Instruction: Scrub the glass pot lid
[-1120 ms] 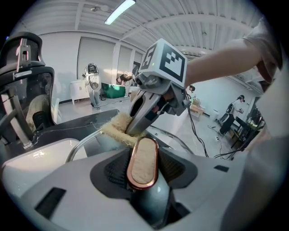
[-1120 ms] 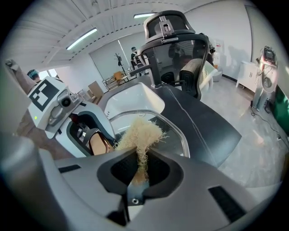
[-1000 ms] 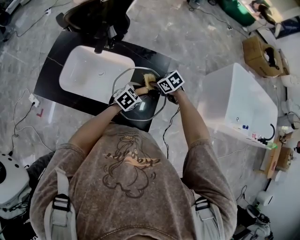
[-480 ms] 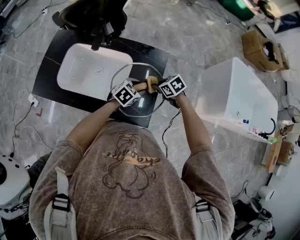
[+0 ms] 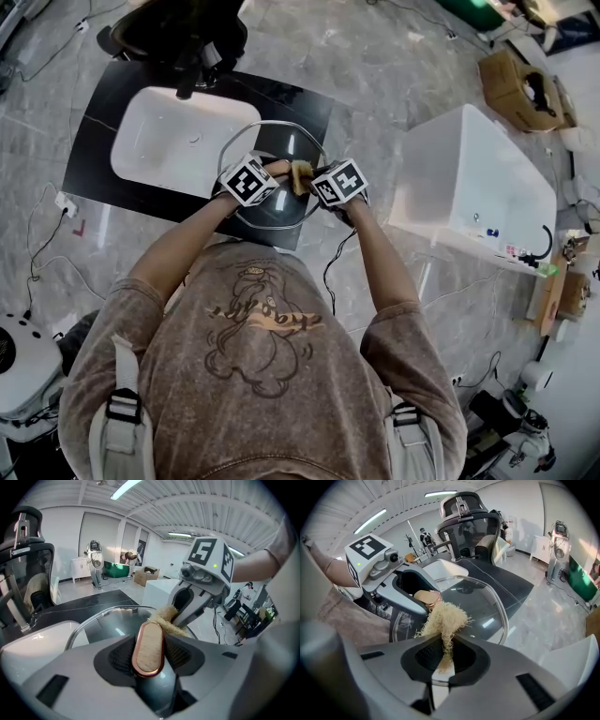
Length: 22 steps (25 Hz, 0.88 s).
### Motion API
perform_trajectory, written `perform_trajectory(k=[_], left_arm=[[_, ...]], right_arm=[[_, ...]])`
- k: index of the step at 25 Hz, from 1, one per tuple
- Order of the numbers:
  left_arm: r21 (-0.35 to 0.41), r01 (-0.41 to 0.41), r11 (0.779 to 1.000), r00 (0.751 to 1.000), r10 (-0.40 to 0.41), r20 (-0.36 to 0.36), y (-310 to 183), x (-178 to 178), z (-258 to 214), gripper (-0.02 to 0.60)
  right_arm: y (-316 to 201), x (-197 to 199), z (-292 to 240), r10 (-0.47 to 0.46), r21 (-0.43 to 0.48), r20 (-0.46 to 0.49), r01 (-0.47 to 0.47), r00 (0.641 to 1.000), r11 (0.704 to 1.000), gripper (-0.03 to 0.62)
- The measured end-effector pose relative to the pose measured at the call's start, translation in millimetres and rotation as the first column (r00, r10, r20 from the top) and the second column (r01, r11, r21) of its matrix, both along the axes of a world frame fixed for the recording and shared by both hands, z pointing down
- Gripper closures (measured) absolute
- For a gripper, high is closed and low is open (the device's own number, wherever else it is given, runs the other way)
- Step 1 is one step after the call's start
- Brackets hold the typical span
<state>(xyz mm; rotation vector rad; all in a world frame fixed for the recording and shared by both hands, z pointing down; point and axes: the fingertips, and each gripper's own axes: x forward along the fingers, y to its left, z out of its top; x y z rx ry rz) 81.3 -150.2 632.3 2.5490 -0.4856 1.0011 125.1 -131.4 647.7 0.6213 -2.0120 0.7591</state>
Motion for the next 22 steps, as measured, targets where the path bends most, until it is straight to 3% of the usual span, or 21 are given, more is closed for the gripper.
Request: perform_trajectory(k=[6,22], left_arm=[[-0.007,-0.004,1.0,1.0,0.004,0.003,-1,0,1,0.382],[-0.027,-0.006,1.0,1.0,0.007,0.015,-1,0,1,0.382]], right_arm=[[24,-9,3,0.032,-0.055,0.044,-0.029,0.999,0.998,0.554],[48,-31,3,0.106,-0.072,0.08,-0.1,0.991,0.992,0.554]])
